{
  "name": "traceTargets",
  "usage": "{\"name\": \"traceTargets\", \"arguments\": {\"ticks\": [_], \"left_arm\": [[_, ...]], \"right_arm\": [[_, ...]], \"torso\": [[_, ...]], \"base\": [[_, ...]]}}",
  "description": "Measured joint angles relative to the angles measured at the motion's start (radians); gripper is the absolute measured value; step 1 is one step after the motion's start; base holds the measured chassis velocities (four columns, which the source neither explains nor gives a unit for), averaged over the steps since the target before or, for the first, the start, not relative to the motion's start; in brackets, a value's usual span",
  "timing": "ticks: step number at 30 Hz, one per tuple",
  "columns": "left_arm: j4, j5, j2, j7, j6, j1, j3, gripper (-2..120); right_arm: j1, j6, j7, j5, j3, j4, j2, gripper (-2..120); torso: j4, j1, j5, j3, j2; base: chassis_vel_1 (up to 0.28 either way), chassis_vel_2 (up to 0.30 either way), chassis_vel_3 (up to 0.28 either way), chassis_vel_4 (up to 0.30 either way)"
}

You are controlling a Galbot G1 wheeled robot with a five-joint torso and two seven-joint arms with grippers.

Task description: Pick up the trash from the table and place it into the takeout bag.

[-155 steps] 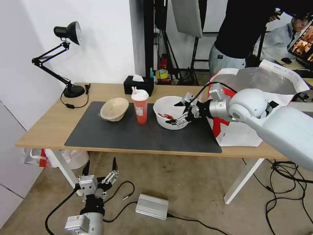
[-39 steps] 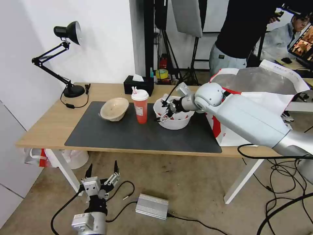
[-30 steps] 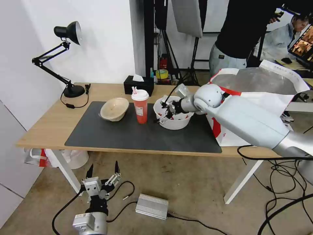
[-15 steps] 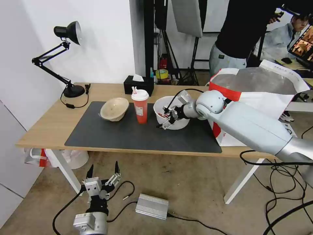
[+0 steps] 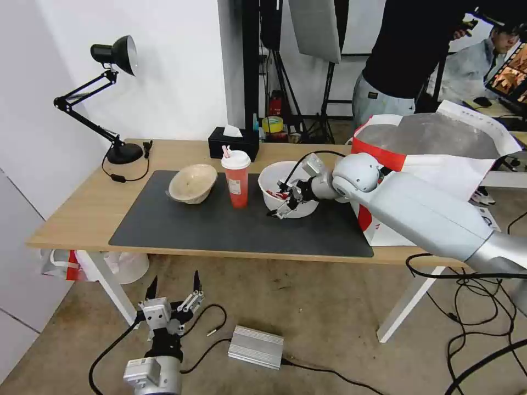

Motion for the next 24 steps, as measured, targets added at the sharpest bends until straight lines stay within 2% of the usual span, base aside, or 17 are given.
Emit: {"name": "traceTargets", "arguments": {"ticks": [15,21,24], "left_arm": [[-0.001,0.0,0.0,-0.001,0.0,0.002,0.002,100],[0.001,0.001,0.0,-0.001,-0.001,0.002,0.004,100],[0.0,0.001,0.0,-0.001,-0.001,0.004,0.004,100]], "right_arm": [[-0.017,-0.004,0.004,0.0,0.005,-0.018,-0.004,100],[-0.02,-0.005,0.003,0.0,0.007,-0.022,-0.005,85],[-0.02,-0.006,0.003,0.003,0.008,-0.025,-0.003,70]], "torso": [[0.0,0.0,0.0,0.0,0.0],[0.0,0.0,0.0,0.0,0.0],[0.0,0.0,0.0,0.0,0.0]], "base": [[0.0,0.0,0.0,0.0],[0.0,0.0,0.0,0.0],[0.0,0.0,0.0,0.0]]}}
